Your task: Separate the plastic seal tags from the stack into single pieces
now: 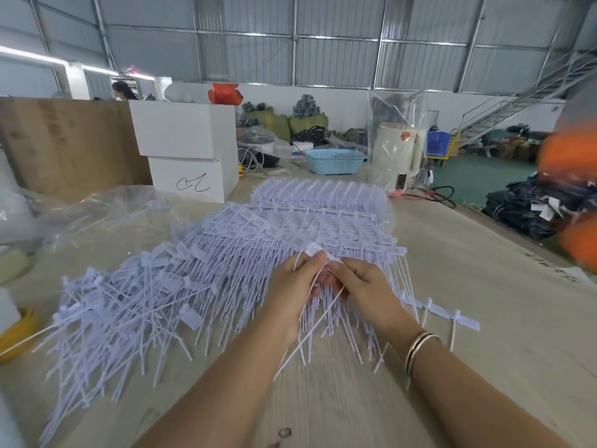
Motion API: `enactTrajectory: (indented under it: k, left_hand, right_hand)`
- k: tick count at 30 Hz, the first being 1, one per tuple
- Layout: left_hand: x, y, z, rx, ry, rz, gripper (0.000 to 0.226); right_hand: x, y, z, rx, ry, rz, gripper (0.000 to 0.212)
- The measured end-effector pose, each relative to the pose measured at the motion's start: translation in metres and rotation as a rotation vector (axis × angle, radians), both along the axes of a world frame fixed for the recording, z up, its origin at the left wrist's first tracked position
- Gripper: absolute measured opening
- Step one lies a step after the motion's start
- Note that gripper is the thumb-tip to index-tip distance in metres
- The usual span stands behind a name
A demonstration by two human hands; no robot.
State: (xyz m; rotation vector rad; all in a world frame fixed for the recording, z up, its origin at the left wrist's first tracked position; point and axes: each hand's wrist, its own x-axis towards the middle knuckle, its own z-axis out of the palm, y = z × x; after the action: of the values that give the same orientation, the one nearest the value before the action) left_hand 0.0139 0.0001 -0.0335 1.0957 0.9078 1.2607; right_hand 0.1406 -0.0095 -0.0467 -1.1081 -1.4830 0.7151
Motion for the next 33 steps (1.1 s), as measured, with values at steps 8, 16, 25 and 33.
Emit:
enactTrajectory:
  k: [8, 16, 25, 33]
  left_hand:
    - [0.003, -0.002, -0.005, -0.194, -0.213, -0.026, 0.020]
    - [0.004, 0.002, -0.007, -0.205, -0.156, 0.008, 0.023]
    - [-0.007, 0.001, -0.001, -0.101, 0.163, -0.027, 0.024]
    - [0.003, 0.000, -0.003, -0.345, -0.139, 0.066, 0.024]
  right_hand:
    - [-0.011, -0.003, -0.008, 0.089, 0.035, -0.021, 0.037]
    - [-0.014, -0.002, -0.009, 0.151, -0.072, -0.127, 0.032]
    - [0.001, -0.011, 0.010, -0.161, -0.097, 0.134, 0.042]
    - [-0.012, -0.007, -0.005, 0.114, -0.299, -0.063, 0.038]
